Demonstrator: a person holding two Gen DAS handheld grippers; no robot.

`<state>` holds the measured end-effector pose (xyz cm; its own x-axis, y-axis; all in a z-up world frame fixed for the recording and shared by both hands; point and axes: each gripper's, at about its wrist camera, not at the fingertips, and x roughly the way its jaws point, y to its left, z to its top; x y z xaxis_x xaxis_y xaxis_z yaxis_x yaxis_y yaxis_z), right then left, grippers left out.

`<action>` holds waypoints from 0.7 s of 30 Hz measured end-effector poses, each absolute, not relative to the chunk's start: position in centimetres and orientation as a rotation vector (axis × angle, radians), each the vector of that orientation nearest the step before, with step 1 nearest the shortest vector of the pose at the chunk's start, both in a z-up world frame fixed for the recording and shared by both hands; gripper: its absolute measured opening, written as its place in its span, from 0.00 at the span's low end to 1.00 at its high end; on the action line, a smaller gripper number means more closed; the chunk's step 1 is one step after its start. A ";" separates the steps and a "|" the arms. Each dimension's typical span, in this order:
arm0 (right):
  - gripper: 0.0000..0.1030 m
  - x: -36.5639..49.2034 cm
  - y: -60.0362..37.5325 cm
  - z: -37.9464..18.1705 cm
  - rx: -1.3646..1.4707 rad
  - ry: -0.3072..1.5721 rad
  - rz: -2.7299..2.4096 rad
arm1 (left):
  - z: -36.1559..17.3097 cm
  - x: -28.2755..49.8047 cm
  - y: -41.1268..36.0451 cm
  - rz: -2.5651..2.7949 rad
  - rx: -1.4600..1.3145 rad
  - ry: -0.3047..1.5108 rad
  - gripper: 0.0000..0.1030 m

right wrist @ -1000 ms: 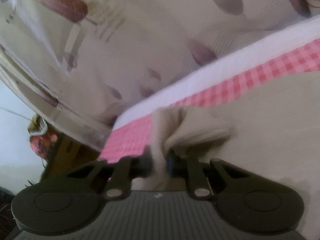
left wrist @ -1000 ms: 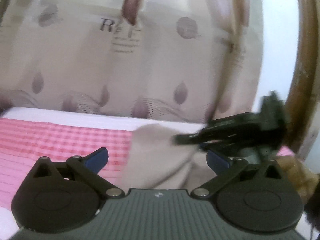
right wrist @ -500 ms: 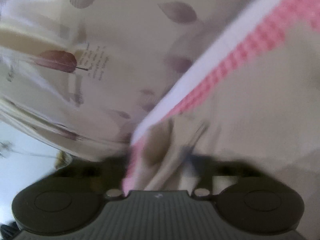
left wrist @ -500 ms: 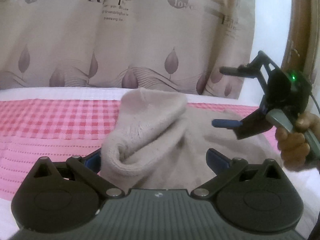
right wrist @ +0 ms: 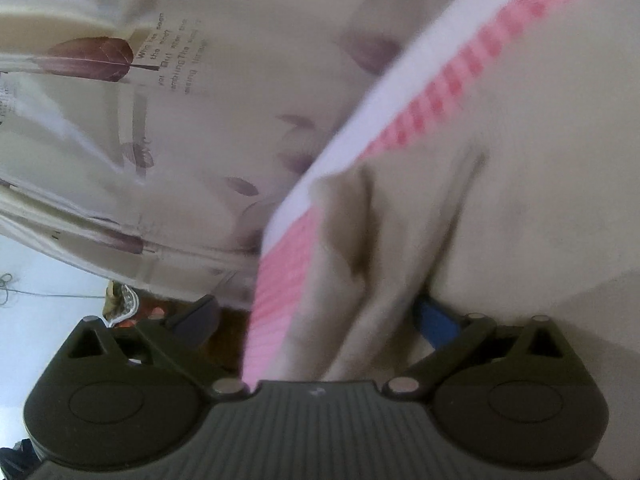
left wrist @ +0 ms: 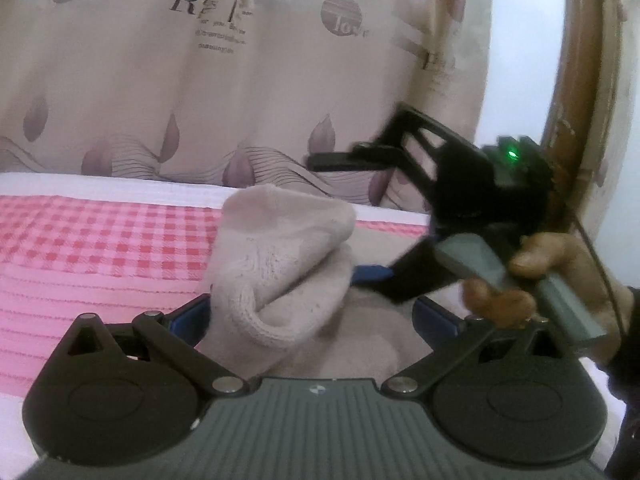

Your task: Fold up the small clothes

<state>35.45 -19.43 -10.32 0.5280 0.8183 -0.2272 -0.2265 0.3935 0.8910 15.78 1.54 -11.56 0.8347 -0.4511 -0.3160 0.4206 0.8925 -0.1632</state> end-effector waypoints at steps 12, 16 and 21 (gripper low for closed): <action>0.14 34.9 -17.5 -8.8 0.625 0.604 0.678 | -12.2 14.1 0.6 -0.514 -0.025 0.313 0.99; 0.14 34.5 -18.6 -7.8 0.628 0.565 0.700 | -10.8 13.2 0.5 -0.526 -0.034 0.286 1.00; 0.14 33.7 -22.8 -6.6 0.660 0.501 0.680 | -9.5 12.6 -0.3 -0.562 -0.053 0.278 1.00</action>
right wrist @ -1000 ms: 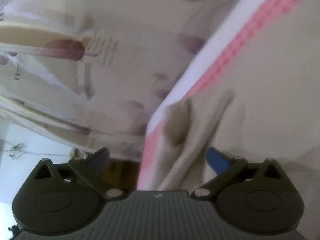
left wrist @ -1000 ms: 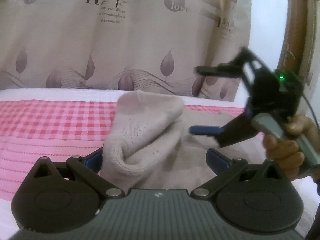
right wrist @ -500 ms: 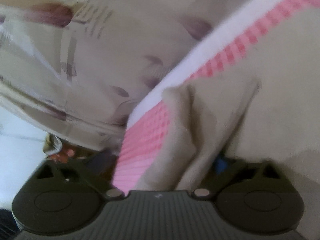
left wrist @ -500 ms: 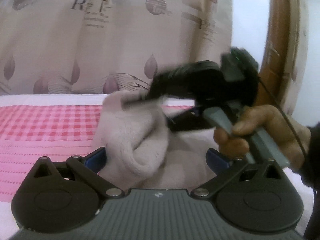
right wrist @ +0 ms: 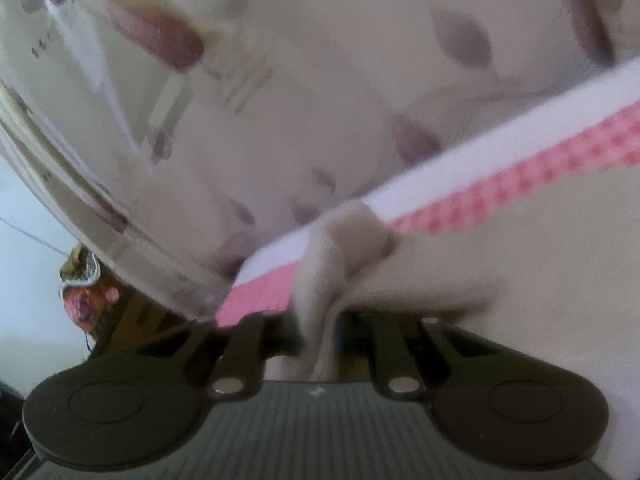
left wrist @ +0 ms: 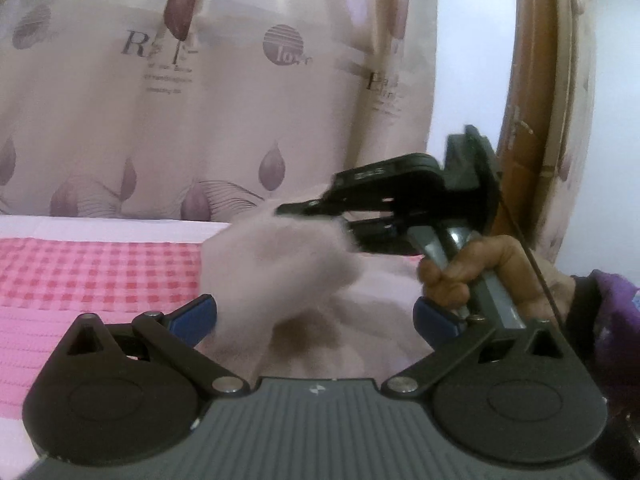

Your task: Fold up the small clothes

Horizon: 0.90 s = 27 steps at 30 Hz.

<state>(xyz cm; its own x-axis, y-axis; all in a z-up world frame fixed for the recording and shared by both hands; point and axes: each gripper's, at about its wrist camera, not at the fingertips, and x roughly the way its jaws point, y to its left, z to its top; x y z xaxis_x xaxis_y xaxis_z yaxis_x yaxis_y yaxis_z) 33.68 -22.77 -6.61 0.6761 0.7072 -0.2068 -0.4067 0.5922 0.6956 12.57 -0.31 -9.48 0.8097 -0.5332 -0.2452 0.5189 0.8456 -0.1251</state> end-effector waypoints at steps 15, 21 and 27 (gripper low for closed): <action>0.14 30.4 -38.3 -9.9 0.556 0.474 0.517 | -9.7 12.8 -6.3 -0.674 -0.010 0.343 1.00; 0.36 30.8 -40.1 -12.4 0.690 0.520 0.585 | -10.6 13.4 -8.5 -0.681 0.039 0.367 1.00; 0.70 33.4 -40.3 -12.3 0.881 0.510 0.560 | -10.8 15.1 -9.2 -0.670 0.017 0.385 1.00</action>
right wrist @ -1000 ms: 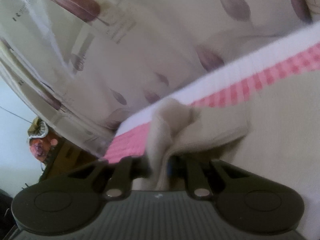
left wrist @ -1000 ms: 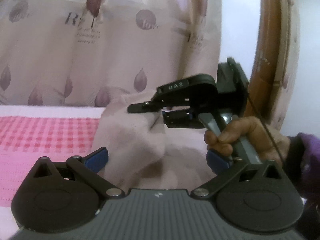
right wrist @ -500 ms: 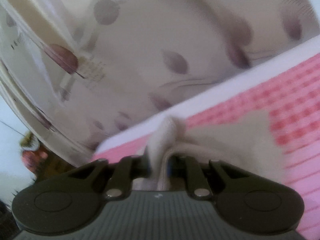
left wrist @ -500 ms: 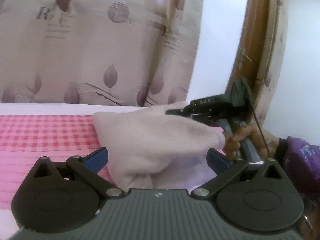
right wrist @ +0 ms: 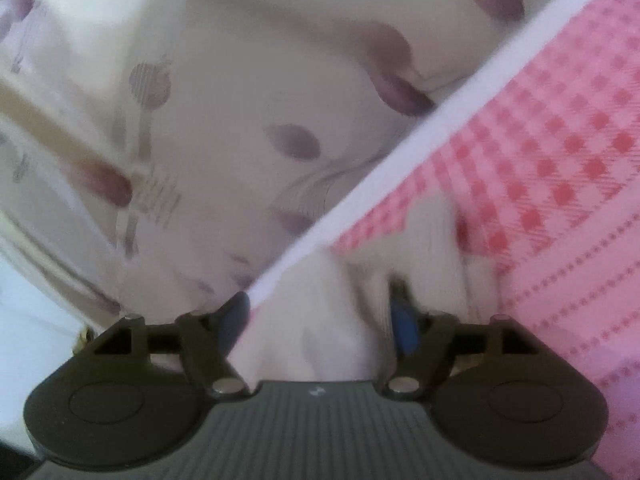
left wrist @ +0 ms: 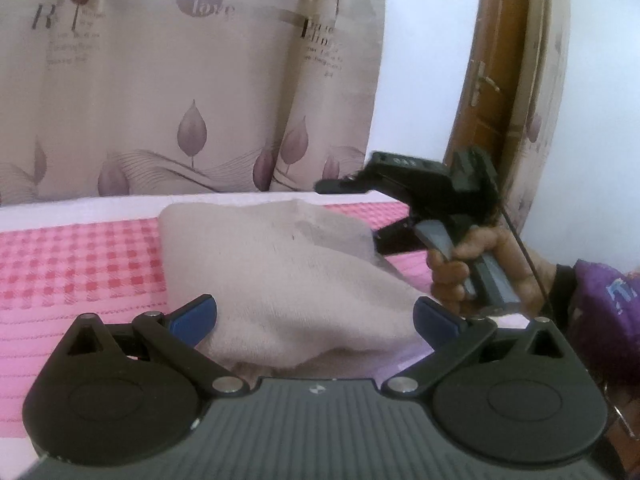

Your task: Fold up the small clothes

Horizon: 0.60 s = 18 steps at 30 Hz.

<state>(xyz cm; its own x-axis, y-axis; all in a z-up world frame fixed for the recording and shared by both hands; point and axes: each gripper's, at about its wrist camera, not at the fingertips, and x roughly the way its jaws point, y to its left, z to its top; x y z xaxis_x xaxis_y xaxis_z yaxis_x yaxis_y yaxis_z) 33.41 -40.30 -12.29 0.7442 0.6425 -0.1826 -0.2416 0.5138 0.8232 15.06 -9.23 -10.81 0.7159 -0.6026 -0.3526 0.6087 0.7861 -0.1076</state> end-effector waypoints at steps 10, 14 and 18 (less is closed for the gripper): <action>0.04 32.0 -40.0 -6.2 0.582 0.353 0.509 | -10.7 15.9 -11.4 -0.722 -0.008 0.385 1.00; 0.06 32.5 -42.2 -6.1 0.592 0.396 0.519 | -11.3 15.6 -13.1 -0.766 0.035 0.380 1.00; 0.29 30.9 -42.5 -8.5 0.721 0.489 0.585 | -11.7 15.3 -12.8 -0.768 0.044 0.370 1.00</action>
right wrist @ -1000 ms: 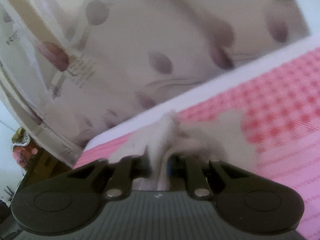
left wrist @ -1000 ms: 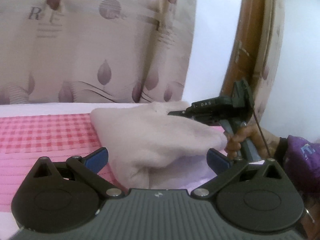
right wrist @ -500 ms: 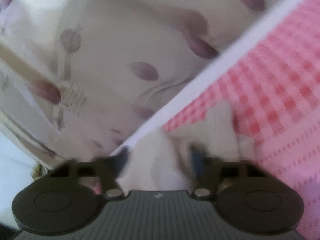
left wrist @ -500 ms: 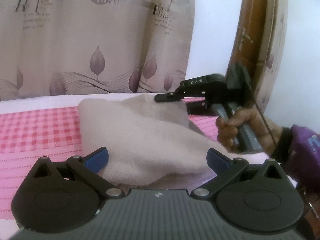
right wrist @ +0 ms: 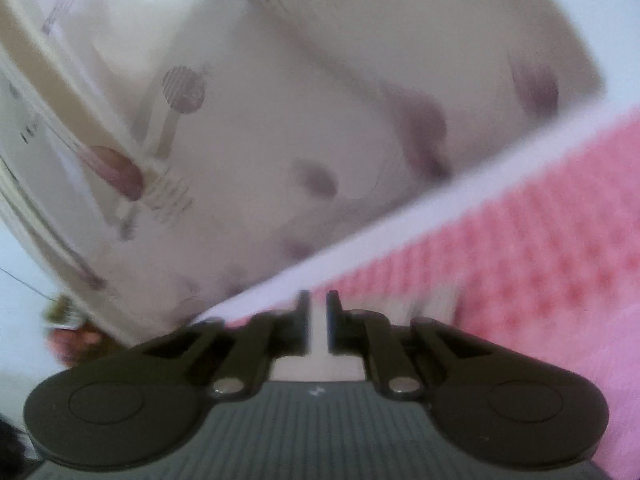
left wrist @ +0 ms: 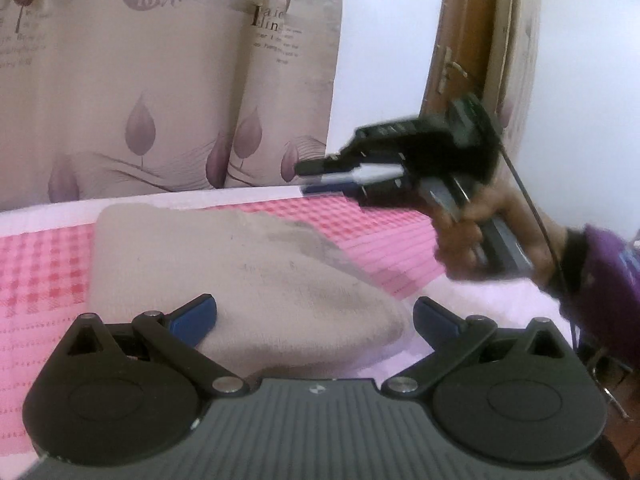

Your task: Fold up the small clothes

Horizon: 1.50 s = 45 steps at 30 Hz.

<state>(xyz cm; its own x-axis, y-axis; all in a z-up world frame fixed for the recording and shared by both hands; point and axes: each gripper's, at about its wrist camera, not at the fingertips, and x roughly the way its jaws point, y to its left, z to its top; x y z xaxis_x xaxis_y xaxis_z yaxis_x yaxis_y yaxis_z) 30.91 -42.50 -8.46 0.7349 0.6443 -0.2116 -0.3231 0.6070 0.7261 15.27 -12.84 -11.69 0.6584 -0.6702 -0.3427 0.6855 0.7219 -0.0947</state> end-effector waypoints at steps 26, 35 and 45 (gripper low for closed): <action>0.13 28.9 -38.9 -8.7 0.397 0.521 0.430 | -10.8 15.0 -11.3 -0.739 -0.029 0.378 1.00; 0.15 27.7 -40.1 -10.3 0.464 0.450 0.369 | -11.9 14.9 -12.4 -0.776 0.048 0.404 1.00; 0.16 19.8 -34.2 -7.7 0.179 0.368 0.516 | -12.4 14.9 -12.3 -0.792 -0.008 0.429 1.00</action>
